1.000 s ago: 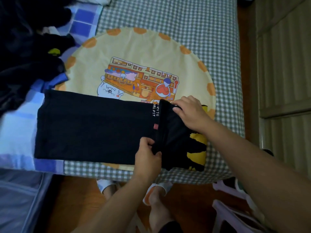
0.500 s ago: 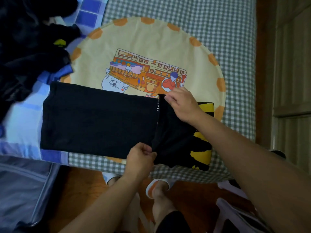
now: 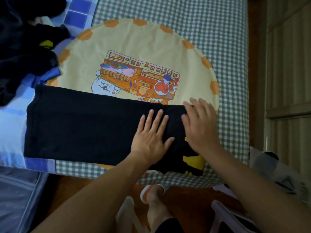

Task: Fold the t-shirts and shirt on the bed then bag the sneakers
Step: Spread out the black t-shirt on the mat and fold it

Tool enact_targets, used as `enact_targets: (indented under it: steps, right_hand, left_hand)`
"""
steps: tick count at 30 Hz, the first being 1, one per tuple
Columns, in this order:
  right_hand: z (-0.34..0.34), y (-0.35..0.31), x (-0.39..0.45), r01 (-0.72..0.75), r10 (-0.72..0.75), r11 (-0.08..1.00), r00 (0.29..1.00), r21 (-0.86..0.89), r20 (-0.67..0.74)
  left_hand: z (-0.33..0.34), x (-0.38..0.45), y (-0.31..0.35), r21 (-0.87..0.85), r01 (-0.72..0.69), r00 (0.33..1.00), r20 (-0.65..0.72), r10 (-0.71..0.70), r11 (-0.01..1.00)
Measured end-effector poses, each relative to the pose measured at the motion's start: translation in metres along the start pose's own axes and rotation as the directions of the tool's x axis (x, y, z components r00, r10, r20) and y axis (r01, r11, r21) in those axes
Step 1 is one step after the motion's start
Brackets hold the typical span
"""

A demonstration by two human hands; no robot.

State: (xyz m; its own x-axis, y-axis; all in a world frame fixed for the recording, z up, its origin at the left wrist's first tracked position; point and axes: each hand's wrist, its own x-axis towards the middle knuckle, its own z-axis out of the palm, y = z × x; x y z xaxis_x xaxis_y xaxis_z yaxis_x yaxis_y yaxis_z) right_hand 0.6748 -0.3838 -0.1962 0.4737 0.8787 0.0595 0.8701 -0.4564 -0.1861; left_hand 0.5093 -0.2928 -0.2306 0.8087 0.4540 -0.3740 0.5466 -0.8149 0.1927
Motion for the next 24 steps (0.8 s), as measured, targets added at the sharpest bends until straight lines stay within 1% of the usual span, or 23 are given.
enact_targets:
  steps: [1,2,3,4,5,7,8,9,10,11,12,13,14,15,16,17,18,20,21,22,23,24]
  right_hand:
    - [0.006,0.006,-0.016,0.029,-0.015,0.994,0.991,-0.106,0.133]
    - [0.014,0.012,-0.027,0.054,-0.004,0.981,0.967,-0.189,0.256]
    - [0.021,0.017,-0.032,0.063,0.025,0.967,0.941,-0.245,0.338]
    - [0.024,0.018,-0.030,0.034,0.071,0.962,0.926,-0.270,0.372]
    - [0.024,0.013,-0.024,-0.023,0.127,0.960,0.923,-0.279,0.363]
    - [0.021,-0.010,-0.013,-0.136,0.203,0.958,0.943,-0.252,0.262]
    - [0.019,-0.026,-0.011,-0.146,0.193,0.965,0.957,-0.216,0.218]
    - [0.018,-0.044,-0.012,-0.109,0.144,0.979,0.969,-0.174,0.200]
    - [0.019,-0.062,-0.015,-0.044,0.071,0.990,0.976,-0.132,0.207]
    - [0.022,-0.078,-0.016,0.017,0.006,0.995,0.973,-0.097,0.230]
    - [0.030,-0.088,-0.017,0.051,-0.029,0.995,0.967,-0.081,0.255]
    - [0.041,-0.094,-0.015,0.052,-0.026,0.995,0.962,-0.089,0.273]
    - [0.052,-0.098,-0.014,0.031,0.003,0.993,0.957,-0.111,0.291]
    - [0.062,-0.100,-0.014,0.006,0.036,0.991,0.951,-0.136,0.307]
    - [0.069,-0.100,-0.014,-0.011,0.060,0.988,0.946,-0.154,0.318]
    - [0.073,-0.101,-0.014,-0.018,0.070,0.986,0.945,-0.164,0.320]
    - [0.074,-0.102,-0.014,-0.019,0.071,0.986,0.946,-0.165,0.317]
    - [0.074,-0.102,-0.015,-0.017,0.063,0.988,0.951,-0.153,0.304]
    - [0.073,-0.102,-0.015,-0.017,0.062,0.988,0.953,-0.151,0.298]
    - [0.073,-0.103,-0.015,-0.018,0.065,0.987,0.953,-0.158,0.296]
    - [0.073,-0.103,-0.015,-0.024,0.074,0.985,0.952,-0.169,0.298]
    - [0.072,-0.104,-0.014,-0.030,0.084,0.984,0.949,-0.178,0.303]
  left_hand:
    - [0.006,-0.001,-0.002,0.039,0.017,0.999,0.035,-0.018,0.999]
    - [0.009,-0.002,-0.003,0.068,0.022,0.998,0.058,-0.026,0.997]
    - [0.009,-0.002,-0.002,0.084,0.022,0.997,0.070,-0.028,0.996]
    - [0.007,0.000,-0.001,0.081,0.025,0.997,0.077,-0.031,0.996]
    - [0.004,0.003,-0.001,0.059,0.025,0.996,0.084,-0.030,0.998]
    - [-0.009,0.002,-0.008,-0.025,-0.027,0.997,0.070,0.029,0.999]
    - [-0.015,-0.003,-0.018,-0.072,-0.069,0.997,0.013,0.070,0.995]
    - [-0.020,-0.012,-0.033,-0.115,-0.086,0.994,-0.071,0.078,0.990]
    - [-0.023,-0.024,-0.052,-0.163,-0.054,0.986,-0.163,0.027,0.985]
    - [-0.024,-0.039,-0.077,-0.207,0.034,0.967,-0.242,-0.085,0.978]
    - [-0.023,-0.054,-0.106,-0.240,0.167,0.923,-0.303,-0.237,0.956]
    - [-0.022,-0.068,-0.138,-0.283,0.326,0.853,-0.322,-0.410,0.902]
    - [-0.022,-0.082,-0.173,-0.341,0.482,0.769,-0.277,-0.577,0.807]
    - [-0.021,-0.093,-0.207,-0.403,0.610,0.677,-0.182,-0.713,0.682]
    - [-0.021,-0.101,-0.237,-0.450,0.695,0.599,-0.069,-0.798,0.561]
    - [-0.020,-0.106,-0.261,-0.452,0.751,0.548,0.020,-0.836,0.482]
    - [-0.020,-0.109,-0.277,-0.415,0.782,0.532,0.054,-0.845,0.465]
    - [-0.022,-0.110,-0.287,-0.356,0.790,0.542,0.024,-0.840,0.500]
    - [-0.024,-0.108,-0.289,-0.390,0.778,0.539,0.011,-0.842,0.493]
    - [-0.028,-0.107,-0.287,-0.461,0.756,0.532,0.021,-0.846,0.464]
    - [-0.031,-0.107,-0.288,-0.533,0.733,0.528,0.053,-0.848,0.423]
    - [-0.036,-0.108,-0.289,-0.585,0.722,0.526,0.116,-0.842,0.370]
